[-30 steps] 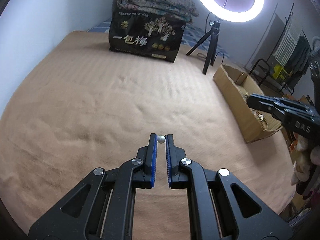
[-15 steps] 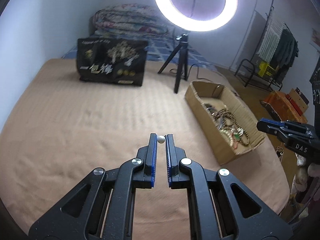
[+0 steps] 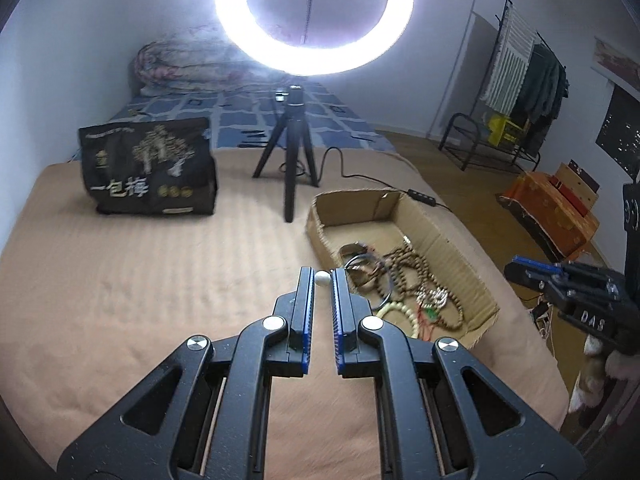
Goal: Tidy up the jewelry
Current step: 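Carry both pearl earrings over the box and lower them with both tools, then open both tools to drop the pearl earrings into the box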
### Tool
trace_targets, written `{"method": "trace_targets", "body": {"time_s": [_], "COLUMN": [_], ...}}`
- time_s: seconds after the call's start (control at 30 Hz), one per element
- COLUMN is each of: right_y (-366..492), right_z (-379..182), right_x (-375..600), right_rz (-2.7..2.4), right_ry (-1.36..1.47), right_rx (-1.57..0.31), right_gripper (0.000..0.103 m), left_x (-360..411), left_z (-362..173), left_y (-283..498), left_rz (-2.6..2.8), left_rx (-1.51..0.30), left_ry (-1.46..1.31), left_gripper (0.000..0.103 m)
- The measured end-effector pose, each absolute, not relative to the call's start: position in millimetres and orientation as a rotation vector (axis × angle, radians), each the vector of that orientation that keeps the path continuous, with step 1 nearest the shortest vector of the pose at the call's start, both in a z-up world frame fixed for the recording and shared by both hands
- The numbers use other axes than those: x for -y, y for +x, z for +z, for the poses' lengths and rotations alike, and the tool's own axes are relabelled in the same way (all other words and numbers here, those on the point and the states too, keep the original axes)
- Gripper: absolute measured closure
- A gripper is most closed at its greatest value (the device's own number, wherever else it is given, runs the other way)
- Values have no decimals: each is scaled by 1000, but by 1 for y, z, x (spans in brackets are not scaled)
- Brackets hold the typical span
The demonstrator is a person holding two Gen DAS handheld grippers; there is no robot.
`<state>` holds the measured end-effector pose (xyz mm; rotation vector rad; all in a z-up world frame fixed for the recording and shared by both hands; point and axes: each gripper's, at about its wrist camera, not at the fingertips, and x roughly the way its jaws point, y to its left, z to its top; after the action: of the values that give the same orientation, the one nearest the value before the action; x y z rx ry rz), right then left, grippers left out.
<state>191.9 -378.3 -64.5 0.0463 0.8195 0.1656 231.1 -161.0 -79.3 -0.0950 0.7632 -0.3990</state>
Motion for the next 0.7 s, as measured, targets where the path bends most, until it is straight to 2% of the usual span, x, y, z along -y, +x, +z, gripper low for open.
{"method": "trace_targets", "body": {"time_s": [0.7], "right_y": [214], "right_z": [-84], "right_x": [404], "right_rz": [118], "right_ry": [97], "right_rx": [-846], "right_gripper": [96], "left_x": [239], "left_z": [-86], "left_y": [286], "left_rz": [-477], "left_rx": [-782], "left_ry": [-62], "left_gripper": [96]}}
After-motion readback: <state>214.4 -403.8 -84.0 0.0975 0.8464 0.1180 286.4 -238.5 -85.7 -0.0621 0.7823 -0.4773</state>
